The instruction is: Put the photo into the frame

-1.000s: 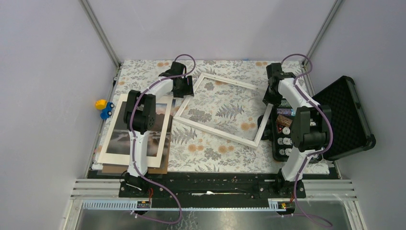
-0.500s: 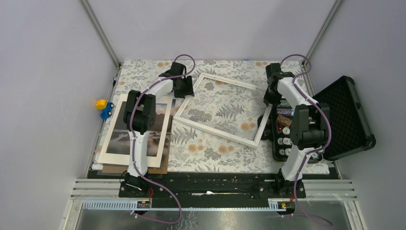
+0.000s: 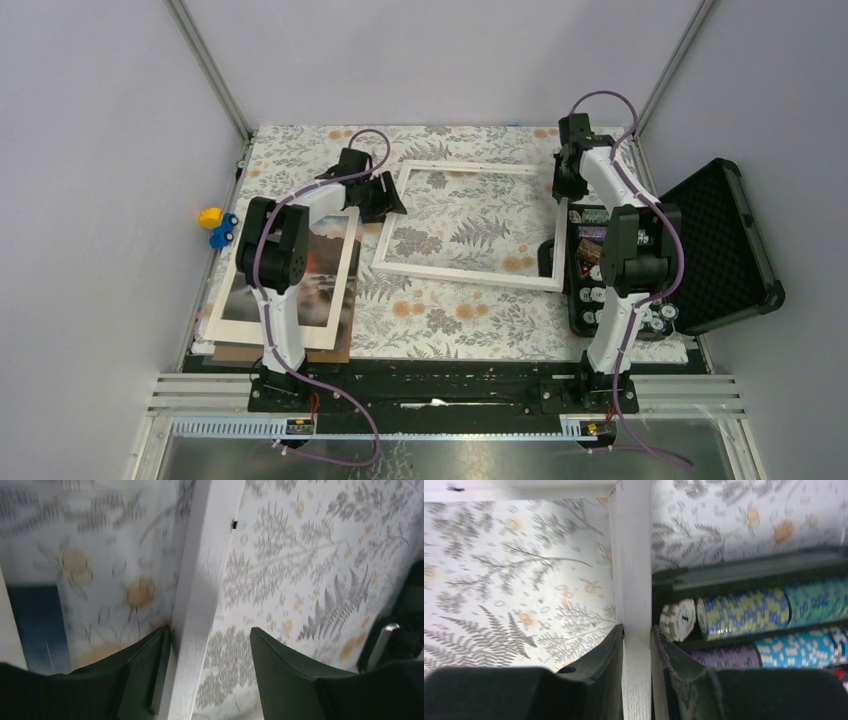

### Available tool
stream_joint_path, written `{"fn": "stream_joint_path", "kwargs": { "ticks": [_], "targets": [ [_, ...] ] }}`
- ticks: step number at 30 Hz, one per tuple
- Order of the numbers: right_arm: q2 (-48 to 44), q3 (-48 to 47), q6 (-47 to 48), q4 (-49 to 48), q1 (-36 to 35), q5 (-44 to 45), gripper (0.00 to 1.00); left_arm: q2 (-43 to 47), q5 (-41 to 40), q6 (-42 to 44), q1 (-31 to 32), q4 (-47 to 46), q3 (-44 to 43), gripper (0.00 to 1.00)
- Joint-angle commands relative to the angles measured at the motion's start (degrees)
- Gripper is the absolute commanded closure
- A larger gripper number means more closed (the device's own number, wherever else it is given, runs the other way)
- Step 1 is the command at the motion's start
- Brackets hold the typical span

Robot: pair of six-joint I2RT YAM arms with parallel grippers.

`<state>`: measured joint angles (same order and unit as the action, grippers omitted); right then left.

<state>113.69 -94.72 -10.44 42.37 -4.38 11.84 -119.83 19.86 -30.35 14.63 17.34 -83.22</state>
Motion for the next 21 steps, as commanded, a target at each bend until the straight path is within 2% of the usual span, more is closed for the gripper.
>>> {"fn": "stream_joint_path", "kwargs": {
  "ticks": [1, 2, 6, 9, 11, 14, 16, 18, 21],
  "targets": [
    [0.16, -5.58, 4.42, -7.29, -0.72, -10.63, 0.7, 5.93, 8.03, -5.03, 0.56, 0.86, 10.47, 0.34],
    [0.9, -6.48, 4.46, -7.95, -0.79, -12.49, 0.63, 7.8, 8.4, -5.65, 0.43, -0.07, 12.53, 0.34],
    [5.88, -11.16, 4.26, -8.16, -1.07, -15.64, 0.53, 14.14, 8.65, -6.47, 0.31, -2.61, 19.68, 0.33],
    [9.77, -15.22, 3.76, -7.97, -1.27, -18.64, 0.42, 17.19, 6.8, -5.74, -0.21, -2.46, 22.12, 0.27],
    [12.04, -19.25, 3.04, -4.83, -1.36, -17.47, 0.34, 18.25, 4.98, -4.89, -0.75, -1.13, 21.58, 0.22],
    [11.69, -23.13, 0.89, 4.79, -1.4, -10.7, 0.27, 18.29, 3.6, -3.12, -1.01, 0.73, 19.62, 0.17],
    [8.07, -20.44, -0.05, 9.68, -1.44, -8.24, 0.27, 18.36, 3.46, -2.53, -1.01, 0.79, 19.33, 0.16],
    [1.74, -12.57, -0.07, 9.02, -1.39, -7.05, 0.34, 18.16, 4.05, -2.17, -1.01, 0.6, 19.36, 0.16],
    [-6.56, -3.87, -0.02, 7.92, -1.48, -3.48, 0.33, 17.6, 6.04, -2.57, -0.97, -1.05, 20.45, 0.16]
  ]
}}
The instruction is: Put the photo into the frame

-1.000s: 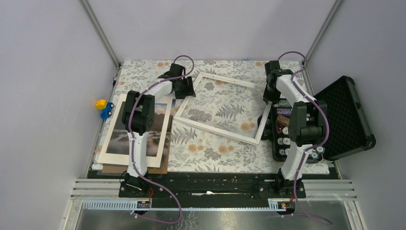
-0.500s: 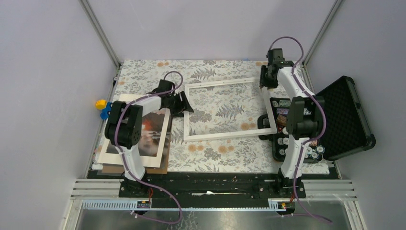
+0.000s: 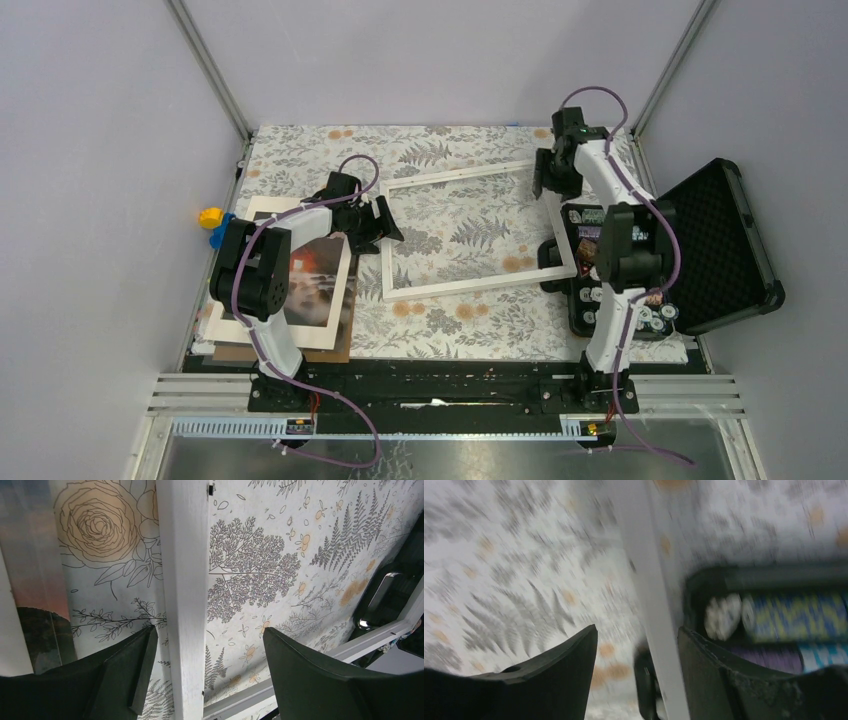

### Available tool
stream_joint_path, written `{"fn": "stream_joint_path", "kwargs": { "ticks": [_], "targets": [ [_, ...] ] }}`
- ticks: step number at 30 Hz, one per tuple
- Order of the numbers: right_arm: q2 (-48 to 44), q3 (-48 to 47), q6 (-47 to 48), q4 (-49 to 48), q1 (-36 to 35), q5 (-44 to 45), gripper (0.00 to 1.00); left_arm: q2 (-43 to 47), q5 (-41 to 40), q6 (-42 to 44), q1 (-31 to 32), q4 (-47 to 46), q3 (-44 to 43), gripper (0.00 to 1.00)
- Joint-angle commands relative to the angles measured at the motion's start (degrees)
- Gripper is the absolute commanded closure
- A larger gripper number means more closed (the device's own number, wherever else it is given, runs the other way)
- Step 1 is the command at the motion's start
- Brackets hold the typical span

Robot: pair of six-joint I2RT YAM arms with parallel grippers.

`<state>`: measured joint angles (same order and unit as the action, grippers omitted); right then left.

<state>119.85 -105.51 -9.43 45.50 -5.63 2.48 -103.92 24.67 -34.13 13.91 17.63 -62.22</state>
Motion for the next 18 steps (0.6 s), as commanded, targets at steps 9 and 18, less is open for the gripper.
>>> {"fn": "stream_joint_path", "kwargs": {
  "ticks": [9, 18],
  "targets": [
    [-18.07, 18.93, 0.01, 3.25, -0.25, 8.6, 0.5, 0.98, 3.19, 1.54, -0.29, -2.93, -0.21, 0.16],
    [-17.22, 22.52, 1.37, 2.13, -0.43, 8.15, 0.51, 0.42, 3.11, 1.53, -0.29, -3.2, -0.22, 0.16]
  ]
}}
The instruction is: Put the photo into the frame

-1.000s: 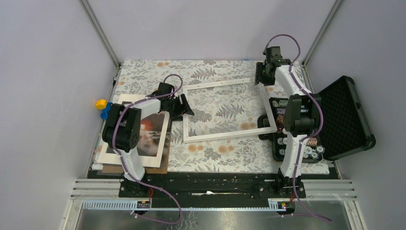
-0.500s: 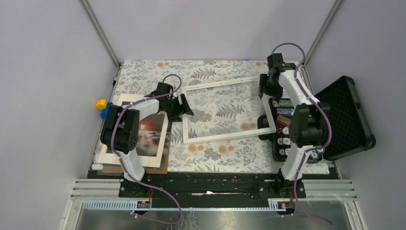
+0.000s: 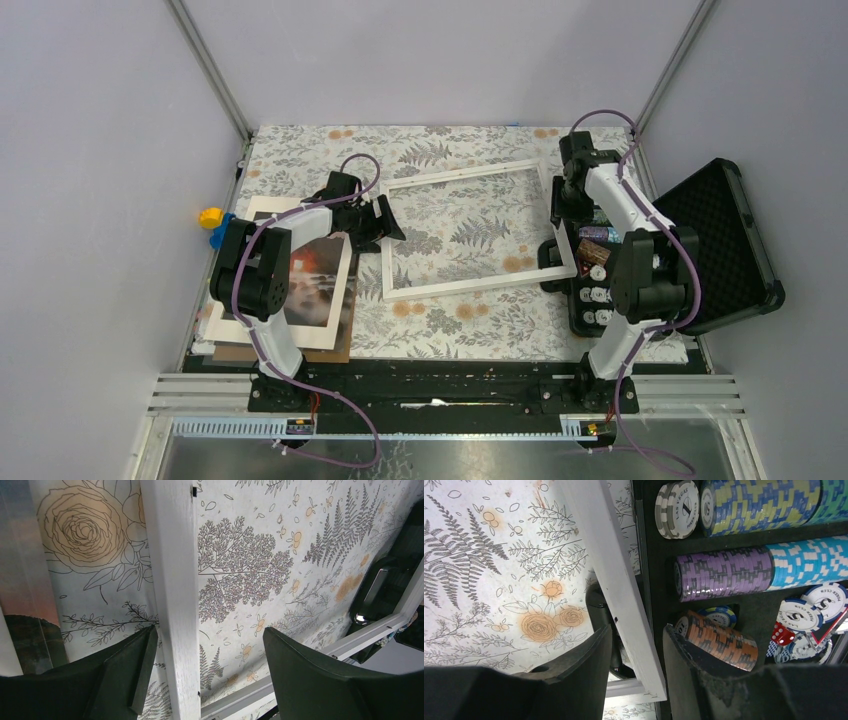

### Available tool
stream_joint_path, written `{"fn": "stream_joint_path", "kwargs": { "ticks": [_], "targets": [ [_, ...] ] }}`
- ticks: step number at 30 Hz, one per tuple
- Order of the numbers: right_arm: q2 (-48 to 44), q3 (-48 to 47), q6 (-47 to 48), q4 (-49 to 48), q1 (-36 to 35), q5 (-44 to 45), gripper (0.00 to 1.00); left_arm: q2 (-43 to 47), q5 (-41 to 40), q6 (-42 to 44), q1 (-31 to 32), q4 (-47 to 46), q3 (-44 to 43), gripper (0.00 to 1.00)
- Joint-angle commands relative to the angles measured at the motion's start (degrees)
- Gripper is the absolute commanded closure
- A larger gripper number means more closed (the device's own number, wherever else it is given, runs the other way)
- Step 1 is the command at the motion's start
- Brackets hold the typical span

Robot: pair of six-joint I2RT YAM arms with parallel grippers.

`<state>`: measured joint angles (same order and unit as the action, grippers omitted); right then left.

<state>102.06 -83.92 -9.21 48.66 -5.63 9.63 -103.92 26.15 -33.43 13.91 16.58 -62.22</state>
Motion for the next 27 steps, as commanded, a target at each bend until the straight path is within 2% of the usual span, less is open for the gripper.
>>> {"fn": "stream_joint_path", "kwargs": {
  "ticks": [1, 11, 19, 22, 26, 27],
  "targets": [
    [0.47, 1.32, 1.21, -1.46, -0.46, 0.65, 0.51, 0.43, 1.58, 0.89, -0.29, -2.16, -0.22, 0.16],
    [1.69, 2.8, 1.74, -2.43, -0.83, 0.79, 0.51, 0.43, 1.7, 0.91, -0.29, -2.19, 0.01, 0.16],
    [3.37, 2.12, 2.09, -3.33, -1.13, 1.81, 0.59, 0.5, 2.03, 0.74, -0.29, -2.56, 0.26, 0.16],
    [3.81, 1.67, 2.25, -3.63, -1.27, 1.71, 0.67, 0.41, 2.06, 0.73, -0.29, -2.6, 0.31, 0.16],
    [3.7, 1.79, 2.89, -3.99, -1.55, 2.16, 0.99, 0.35, 2.11, 0.65, -0.29, -2.69, 0.35, 0.16],
    [3.32, 2.06, 3.15, -4.42, -1.57, 2.17, 1.0, 0.25, 2.23, 0.6, -0.29, -2.69, 0.36, 0.16]
  ]
}}
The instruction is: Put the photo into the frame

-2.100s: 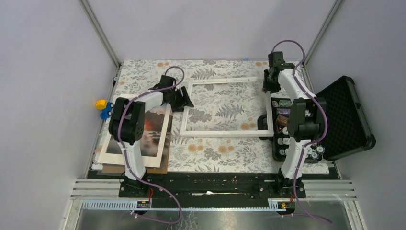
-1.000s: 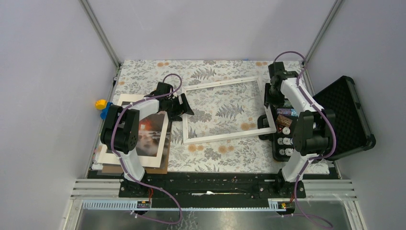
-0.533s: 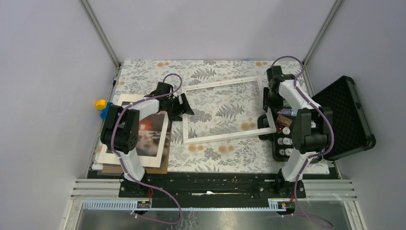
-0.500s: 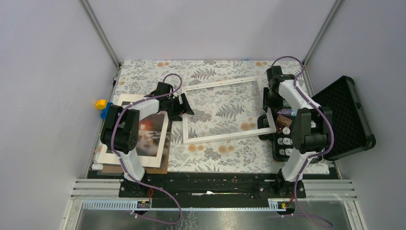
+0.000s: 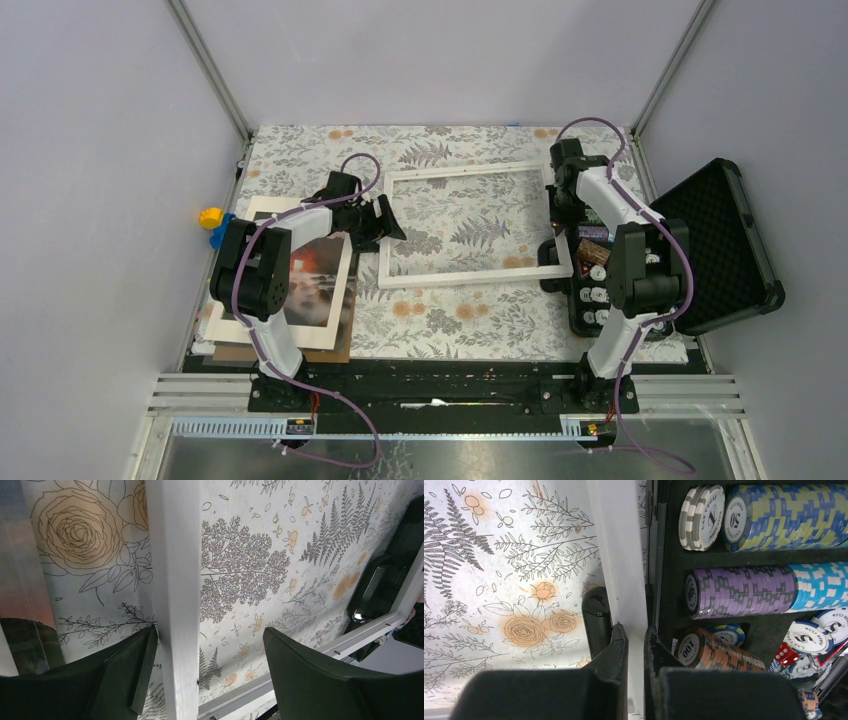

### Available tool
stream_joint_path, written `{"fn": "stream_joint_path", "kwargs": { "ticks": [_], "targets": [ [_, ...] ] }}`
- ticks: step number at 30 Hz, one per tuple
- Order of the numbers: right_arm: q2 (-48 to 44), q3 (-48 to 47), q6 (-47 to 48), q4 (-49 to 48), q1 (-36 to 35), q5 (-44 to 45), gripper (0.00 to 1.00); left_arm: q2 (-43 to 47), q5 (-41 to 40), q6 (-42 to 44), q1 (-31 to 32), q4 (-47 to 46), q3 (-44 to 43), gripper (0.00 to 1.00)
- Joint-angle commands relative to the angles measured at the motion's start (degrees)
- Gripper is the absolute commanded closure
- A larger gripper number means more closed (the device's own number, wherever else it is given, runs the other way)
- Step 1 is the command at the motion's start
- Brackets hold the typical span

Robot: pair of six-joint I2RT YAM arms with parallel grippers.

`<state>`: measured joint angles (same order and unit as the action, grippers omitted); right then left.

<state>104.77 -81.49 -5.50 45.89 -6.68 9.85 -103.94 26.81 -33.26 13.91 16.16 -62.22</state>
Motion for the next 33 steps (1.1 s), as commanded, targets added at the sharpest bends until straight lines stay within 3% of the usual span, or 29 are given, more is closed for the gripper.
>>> {"fn": "stream_joint_path", "kwargs": {
  "ticks": [1, 9, 10, 11, 12, 14, 16, 25, 33],
  "targets": [
    [0.2, 0.17, -0.46, -2.0, -0.52, 2.42, 1.0, 0.2, 1.65, 0.35, -0.29, -2.4, 0.39, 0.16],
    [-0.99, 0.84, -1.69, -3.77, -0.38, -1.71, 1.0, -0.23, 2.41, 0.24, -0.29, -2.78, 0.52, 0.16],
    [-1.4, 0.66, -2.5, -3.9, -0.24, -4.16, 0.83, -0.15, 2.38, 0.28, -0.29, -2.76, 0.49, 0.16],
    [-2.16, 0.52, -3.29, -4.08, -0.19, -6.53, 0.57, 0.01, 2.27, 0.44, -0.29, -2.8, 0.57, 0.15],
    [-2.94, 0.34, -4.21, -4.18, -0.16, -7.91, 0.42, 0.18, 2.16, 0.58, -0.29, -2.8, 0.53, 0.15],
    [-4.75, 0.2, -6.07, -4.44, -0.21, -7.9, 0.31, 0.54, 2.04, 0.73, -0.29, -2.73, 0.62, 0.14],
    [-5.74, 0.19, -8.26, -4.38, -0.16, -5.48, 0.27, 0.78, 2.04, 0.86, -0.29, -2.72, 0.68, 0.12],
    [-6.97, 6.86, -12.4, -5.46, -0.25, -1.22, 0.3, 2.52, 0.43, 2.04, -0.29, -2.01, 0.75, 0.03],
    [-8.53, 14.29, -13.45, -9.93, -0.77, -2.77, 0.51, -0.04, 1.49, -1.73, -0.29, -4.78, 1.25, 0.02]
  ]
}}
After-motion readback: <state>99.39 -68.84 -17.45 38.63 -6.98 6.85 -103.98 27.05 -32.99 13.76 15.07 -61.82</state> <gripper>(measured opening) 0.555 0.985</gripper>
